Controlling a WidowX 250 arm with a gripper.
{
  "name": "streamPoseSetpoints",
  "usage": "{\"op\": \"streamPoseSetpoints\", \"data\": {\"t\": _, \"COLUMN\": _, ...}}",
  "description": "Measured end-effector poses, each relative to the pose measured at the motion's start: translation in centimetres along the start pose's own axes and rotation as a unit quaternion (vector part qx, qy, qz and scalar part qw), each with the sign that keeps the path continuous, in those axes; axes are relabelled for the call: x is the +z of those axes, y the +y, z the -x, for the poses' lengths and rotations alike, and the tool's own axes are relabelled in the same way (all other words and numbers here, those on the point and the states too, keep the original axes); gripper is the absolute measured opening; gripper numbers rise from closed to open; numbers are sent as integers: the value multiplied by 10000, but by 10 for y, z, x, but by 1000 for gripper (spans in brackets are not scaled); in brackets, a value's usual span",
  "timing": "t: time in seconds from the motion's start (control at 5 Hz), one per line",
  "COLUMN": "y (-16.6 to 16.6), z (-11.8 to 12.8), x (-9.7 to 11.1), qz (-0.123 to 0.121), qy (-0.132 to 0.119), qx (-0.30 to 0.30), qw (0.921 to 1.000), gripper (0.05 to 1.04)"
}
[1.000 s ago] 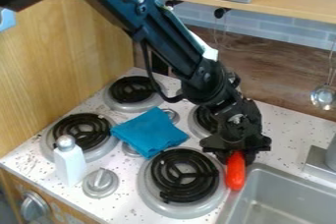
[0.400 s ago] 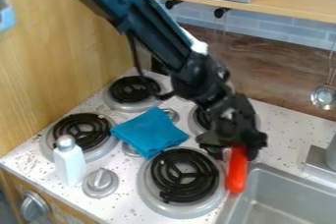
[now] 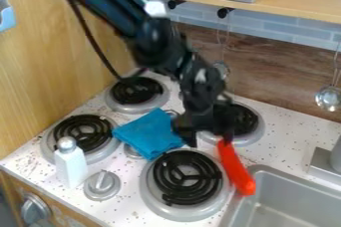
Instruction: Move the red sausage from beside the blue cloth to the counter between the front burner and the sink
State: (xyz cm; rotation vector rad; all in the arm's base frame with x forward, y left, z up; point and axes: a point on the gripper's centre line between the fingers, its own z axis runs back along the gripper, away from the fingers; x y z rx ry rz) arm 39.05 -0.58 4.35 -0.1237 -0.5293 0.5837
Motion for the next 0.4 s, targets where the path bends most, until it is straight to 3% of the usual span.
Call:
{"op": "streamPoseSetpoints", "data": {"t": 0.2, "y": 16, "z": -8, "x": 40, "qz": 77, "qy": 31, "qx": 152, "qw": 9998, "gripper": 991}}
{"op": "streamPoseSetpoints", "data": {"t": 0.4, "y": 40, "z": -13, "x": 83, "qz": -86, "qy": 179, "qx": 520, "qw": 9984, "gripper": 991}}
